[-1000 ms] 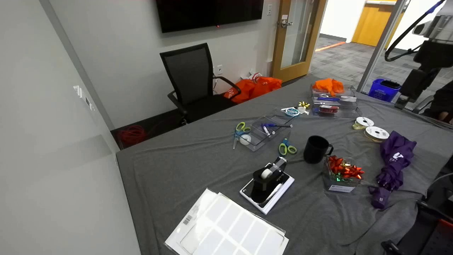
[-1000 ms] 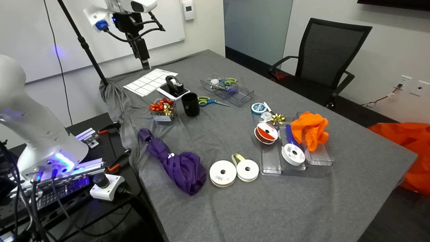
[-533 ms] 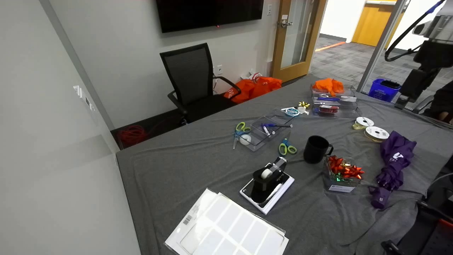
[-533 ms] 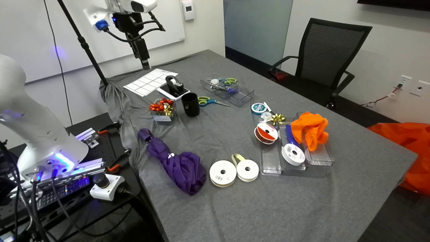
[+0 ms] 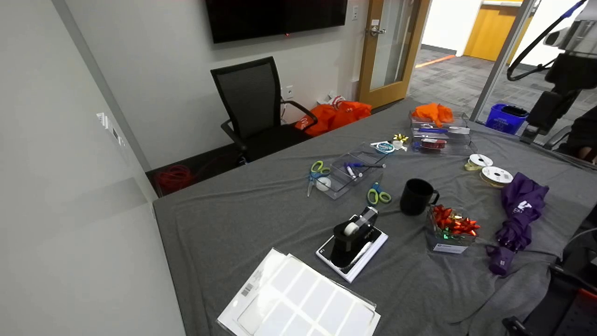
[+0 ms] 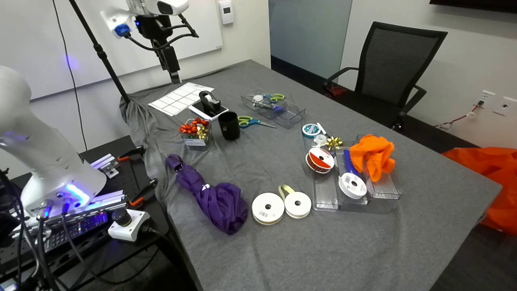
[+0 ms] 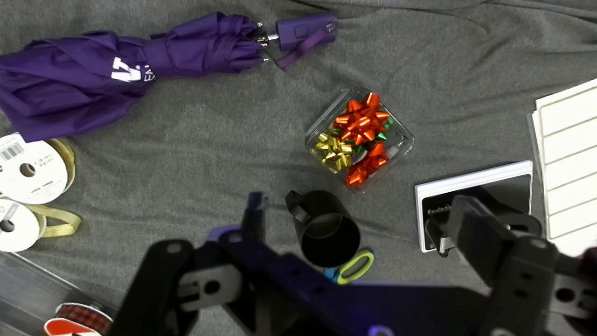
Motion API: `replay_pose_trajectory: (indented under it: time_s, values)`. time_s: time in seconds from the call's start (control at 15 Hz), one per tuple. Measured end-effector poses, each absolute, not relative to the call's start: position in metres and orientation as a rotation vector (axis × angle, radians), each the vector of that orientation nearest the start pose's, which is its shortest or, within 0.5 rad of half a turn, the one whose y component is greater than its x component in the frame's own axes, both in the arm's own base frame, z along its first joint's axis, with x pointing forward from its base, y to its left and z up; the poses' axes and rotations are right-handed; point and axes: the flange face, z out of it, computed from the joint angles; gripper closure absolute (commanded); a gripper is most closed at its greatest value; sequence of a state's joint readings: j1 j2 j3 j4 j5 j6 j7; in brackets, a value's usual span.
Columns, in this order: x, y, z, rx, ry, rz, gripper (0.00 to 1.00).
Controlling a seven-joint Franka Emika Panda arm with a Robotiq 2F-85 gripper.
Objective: Put the sharpie in the cup
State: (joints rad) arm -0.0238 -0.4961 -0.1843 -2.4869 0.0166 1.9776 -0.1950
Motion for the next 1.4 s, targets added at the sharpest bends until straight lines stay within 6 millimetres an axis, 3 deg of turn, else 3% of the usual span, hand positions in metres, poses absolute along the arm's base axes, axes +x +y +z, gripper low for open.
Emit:
replay_pose_trajectory:
  time_s: [0.93,1.13,1.4]
  values:
    - [0.388,-0.077,0.461,-3.020,0.022,-0.010,0.00]
    - [0.405,-0.072,0.470,-2.986,0.085,-0.042,0.00]
    - [0.454,-0.073,0.475,-2.934,0.163,-0.090,0.00]
